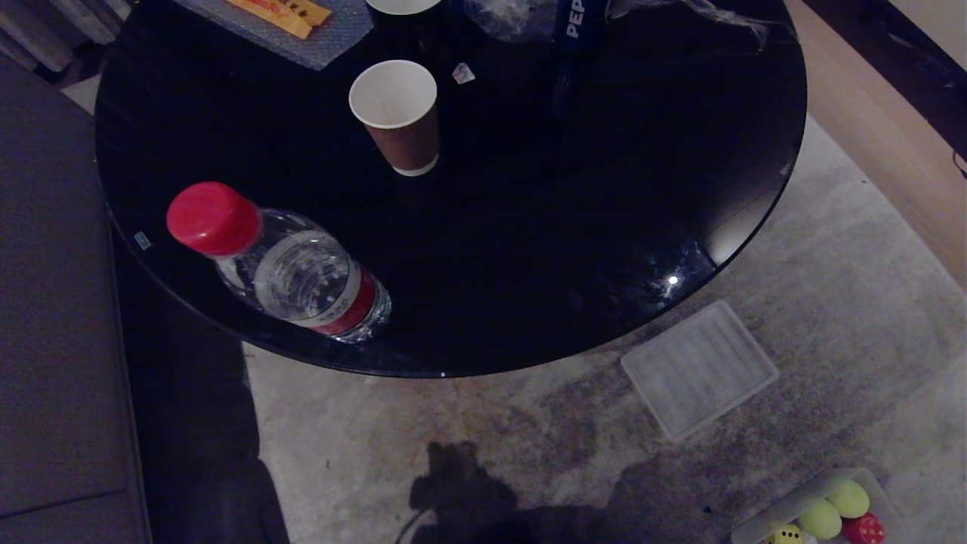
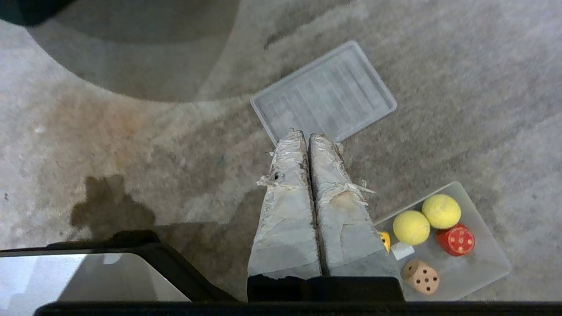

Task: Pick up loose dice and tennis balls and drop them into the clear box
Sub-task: Close the lid

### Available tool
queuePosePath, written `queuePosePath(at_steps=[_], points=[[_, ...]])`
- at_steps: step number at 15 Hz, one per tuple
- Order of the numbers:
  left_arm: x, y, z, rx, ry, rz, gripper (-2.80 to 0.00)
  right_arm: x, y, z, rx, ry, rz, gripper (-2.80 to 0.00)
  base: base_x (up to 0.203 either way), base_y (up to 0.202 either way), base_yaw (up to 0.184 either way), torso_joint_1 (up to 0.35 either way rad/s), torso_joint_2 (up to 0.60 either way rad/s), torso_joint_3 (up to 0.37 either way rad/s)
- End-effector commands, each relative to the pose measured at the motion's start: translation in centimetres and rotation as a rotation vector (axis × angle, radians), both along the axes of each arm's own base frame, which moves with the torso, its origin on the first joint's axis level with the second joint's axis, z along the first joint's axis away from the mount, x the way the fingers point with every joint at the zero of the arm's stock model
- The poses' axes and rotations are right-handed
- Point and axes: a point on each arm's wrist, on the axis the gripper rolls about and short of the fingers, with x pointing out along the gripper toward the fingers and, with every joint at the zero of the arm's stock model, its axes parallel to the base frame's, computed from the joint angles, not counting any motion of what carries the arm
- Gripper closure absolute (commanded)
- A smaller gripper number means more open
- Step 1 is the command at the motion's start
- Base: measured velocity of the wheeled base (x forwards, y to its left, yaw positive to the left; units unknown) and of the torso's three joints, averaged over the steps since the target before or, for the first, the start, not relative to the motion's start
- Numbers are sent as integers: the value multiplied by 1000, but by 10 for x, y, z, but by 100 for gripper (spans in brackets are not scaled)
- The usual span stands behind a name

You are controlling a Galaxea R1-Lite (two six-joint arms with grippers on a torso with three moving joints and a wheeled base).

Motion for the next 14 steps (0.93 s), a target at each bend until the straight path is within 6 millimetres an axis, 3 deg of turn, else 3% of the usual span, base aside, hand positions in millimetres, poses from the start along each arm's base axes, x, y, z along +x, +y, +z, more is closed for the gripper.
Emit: queuePosePath(at_steps=[1,14], points=[[0,0,0,-1,-1,1,0,1,0,-3,0,12,0,0,0,0,0,2,2,-199],[0,0,0,0,-1,1,0,1,0,-3,0,12,1,0,0,0,0,2,2,-172]])
